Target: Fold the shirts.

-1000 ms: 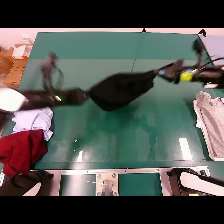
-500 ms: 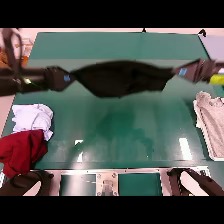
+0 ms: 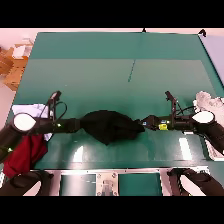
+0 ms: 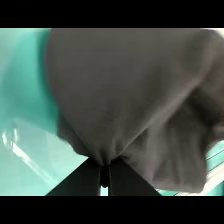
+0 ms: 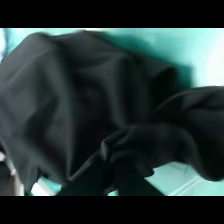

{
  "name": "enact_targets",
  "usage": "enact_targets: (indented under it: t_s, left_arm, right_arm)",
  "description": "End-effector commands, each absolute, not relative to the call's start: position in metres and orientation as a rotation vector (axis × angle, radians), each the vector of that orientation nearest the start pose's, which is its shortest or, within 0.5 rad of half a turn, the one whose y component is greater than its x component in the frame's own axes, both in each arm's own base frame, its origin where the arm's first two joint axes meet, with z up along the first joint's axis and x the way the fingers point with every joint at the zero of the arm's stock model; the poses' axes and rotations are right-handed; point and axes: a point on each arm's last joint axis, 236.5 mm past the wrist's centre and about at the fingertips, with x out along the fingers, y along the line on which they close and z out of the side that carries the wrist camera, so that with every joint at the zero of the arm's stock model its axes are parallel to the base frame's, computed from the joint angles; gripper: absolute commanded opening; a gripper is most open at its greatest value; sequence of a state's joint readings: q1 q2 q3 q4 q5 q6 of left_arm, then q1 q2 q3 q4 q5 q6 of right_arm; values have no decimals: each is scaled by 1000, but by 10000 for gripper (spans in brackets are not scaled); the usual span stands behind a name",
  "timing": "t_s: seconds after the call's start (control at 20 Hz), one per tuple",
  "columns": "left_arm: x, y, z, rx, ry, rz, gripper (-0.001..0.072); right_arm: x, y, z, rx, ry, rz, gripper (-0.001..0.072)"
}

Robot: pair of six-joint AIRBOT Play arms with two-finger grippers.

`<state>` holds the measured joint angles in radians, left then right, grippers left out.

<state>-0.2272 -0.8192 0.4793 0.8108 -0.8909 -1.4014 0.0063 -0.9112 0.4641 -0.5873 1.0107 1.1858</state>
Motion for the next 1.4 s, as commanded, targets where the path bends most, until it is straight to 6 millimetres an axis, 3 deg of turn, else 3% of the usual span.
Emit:
enact_targets:
  t_s: [0.0, 0.15, 0.25, 0.5, 0.65, 0.85, 1.0, 1.15, 1.25, 1.35]
  left_arm:
    - [225, -180, -46, -503, 1235, -483, 25]
    - [224, -179, -47, -482, 1233, -494, 24]
    - [225, -178, -47, -473, 1232, -491, 24]
    - [237, -174, -46, -473, 1182, -464, 25]
    - [244, -171, -44, -475, 1154, -449, 24]
    - [249, -170, -43, -478, 1134, -439, 25]
    - [254, -169, -41, -485, 1113, -429, 25]
    - [253, -169, -42, -484, 1116, -431, 24]
    - [254, -169, -41, -482, 1112, -430, 25]
    - [258, -168, -36, -463, 1099, -436, 26]
  right_arm:
    - [271, 151, -20, 707, 1162, 469, 448]
    - [283, 124, -8, 631, 1148, 441, 464]
    - [271, 119, -8, 651, 1197, 453, 464]
    - [213, 137, -35, 702, 1395, 533, 462]
    - [188, 146, -50, 720, 1440, 580, 461]
    - [188, 159, -55, 705, 1413, 608, 425]
    - [193, 182, -51, 690, 1371, 648, 420]
    - [203, 192, -59, 643, 1339, 632, 287]
    - [207, 202, -53, 666, 1336, 675, 28]
    - [212, 215, -31, 677, 1300, 760, 17]
